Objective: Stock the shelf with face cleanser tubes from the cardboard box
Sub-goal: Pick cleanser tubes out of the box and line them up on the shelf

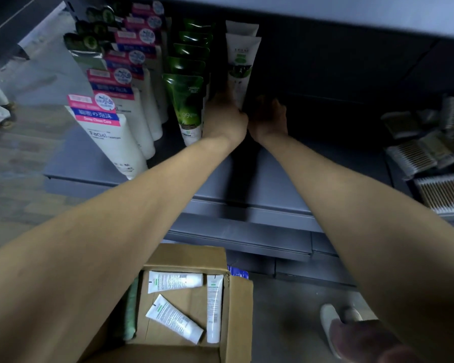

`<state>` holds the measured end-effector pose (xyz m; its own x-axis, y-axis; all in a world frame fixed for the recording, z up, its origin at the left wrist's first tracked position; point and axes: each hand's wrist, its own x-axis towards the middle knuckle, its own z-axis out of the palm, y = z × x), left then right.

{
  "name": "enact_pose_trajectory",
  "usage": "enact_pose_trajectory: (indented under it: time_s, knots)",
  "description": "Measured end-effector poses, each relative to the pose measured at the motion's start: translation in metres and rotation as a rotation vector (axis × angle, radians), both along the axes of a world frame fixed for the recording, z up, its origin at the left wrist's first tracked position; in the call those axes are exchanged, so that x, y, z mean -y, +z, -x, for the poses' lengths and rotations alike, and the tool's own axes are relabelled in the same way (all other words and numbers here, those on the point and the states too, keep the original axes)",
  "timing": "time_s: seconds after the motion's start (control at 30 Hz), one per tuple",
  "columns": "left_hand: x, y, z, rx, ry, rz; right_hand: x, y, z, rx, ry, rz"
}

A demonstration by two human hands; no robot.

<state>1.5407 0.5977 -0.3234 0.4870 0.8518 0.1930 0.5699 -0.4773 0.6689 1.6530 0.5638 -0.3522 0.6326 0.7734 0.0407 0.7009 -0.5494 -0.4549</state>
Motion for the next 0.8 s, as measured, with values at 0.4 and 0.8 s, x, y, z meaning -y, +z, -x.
enact_pose_trajectory:
  time_s: [0.4, 0.8]
  knots:
    - [0.042, 0.009, 0.102, 0.102, -0.27, 0.149, 0.06, 0.016, 0.079, -0.154, -0.088, -0.071]
    - [0.073, -0.003, 0.231, 0.033, -0.358, 0.187, 0.133, 0.019, 0.224, -0.198, -0.182, -0.132]
